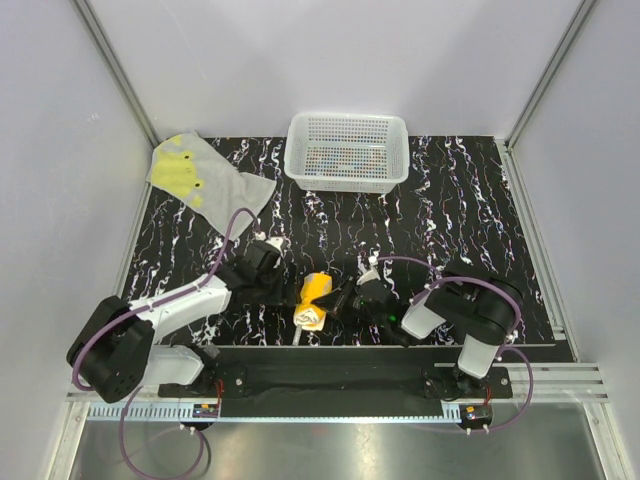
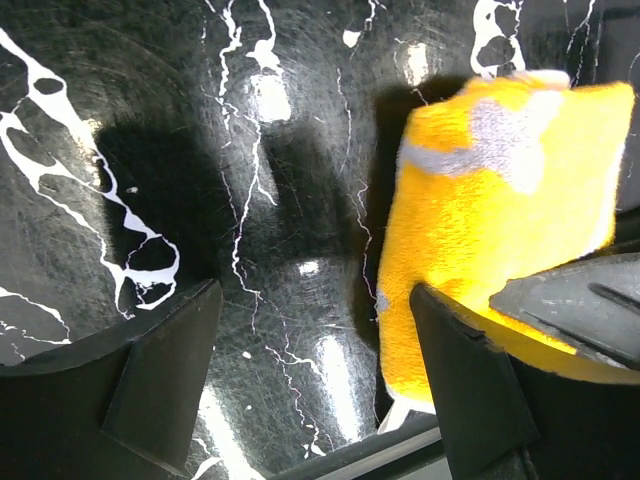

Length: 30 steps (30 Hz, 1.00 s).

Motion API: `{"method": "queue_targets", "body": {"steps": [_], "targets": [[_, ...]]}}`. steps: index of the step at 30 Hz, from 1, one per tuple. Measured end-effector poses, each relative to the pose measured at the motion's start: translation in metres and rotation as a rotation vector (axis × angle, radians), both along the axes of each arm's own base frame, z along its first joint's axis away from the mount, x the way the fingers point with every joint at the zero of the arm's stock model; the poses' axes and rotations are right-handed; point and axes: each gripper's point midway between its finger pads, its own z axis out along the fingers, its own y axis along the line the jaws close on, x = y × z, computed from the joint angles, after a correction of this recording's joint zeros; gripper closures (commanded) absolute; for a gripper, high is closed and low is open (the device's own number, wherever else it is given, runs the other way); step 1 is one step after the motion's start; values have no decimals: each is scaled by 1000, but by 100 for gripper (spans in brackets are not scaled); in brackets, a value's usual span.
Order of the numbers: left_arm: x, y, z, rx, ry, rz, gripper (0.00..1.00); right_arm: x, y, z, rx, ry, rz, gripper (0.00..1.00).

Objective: Roll the towels
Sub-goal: Roll the towel, then place the rolled towel into the container

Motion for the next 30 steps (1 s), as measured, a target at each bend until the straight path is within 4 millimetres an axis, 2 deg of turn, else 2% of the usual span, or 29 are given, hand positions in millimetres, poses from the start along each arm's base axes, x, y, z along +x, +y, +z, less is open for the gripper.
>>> {"method": "queue_targets", "body": {"steps": [2,7,9,11,13,16,18,20,22,25,28,30], "targets": [[0,1,0,5,-1,3,19,-1,-3,0,-11,5,-4,100],[-5,8,9,23,3,9,14,-3,-16,17,-90,-26,2,100],[-4,10,27,19,-24,12,8,3,-20,39,-141,-71,1,100],[0,12,57,4,-79,19,2,21,-21,79,-169,-154,-5,100],[6,14,92,-23,-158,29,1,55,-27,133,-168,-251,-42,100],[10,18,138,-62,-261,35,1,121,-51,202,-202,-376,-123,100],[9,21,155,-72,-303,34,1,165,-68,233,-254,-437,-154,100],[5,28,158,-55,-311,31,1,208,-73,255,-306,-480,-139,100],[-1,36,154,-20,-296,22,1,247,-72,265,-346,-513,-105,100],[-8,43,152,3,-290,5,1,299,-66,262,-380,-528,-35,100],[-12,45,158,-7,-316,-10,1,352,-62,246,-383,-527,22,100],[-12,45,161,-12,-329,-17,1,387,-65,225,-375,-501,49,100]]}}
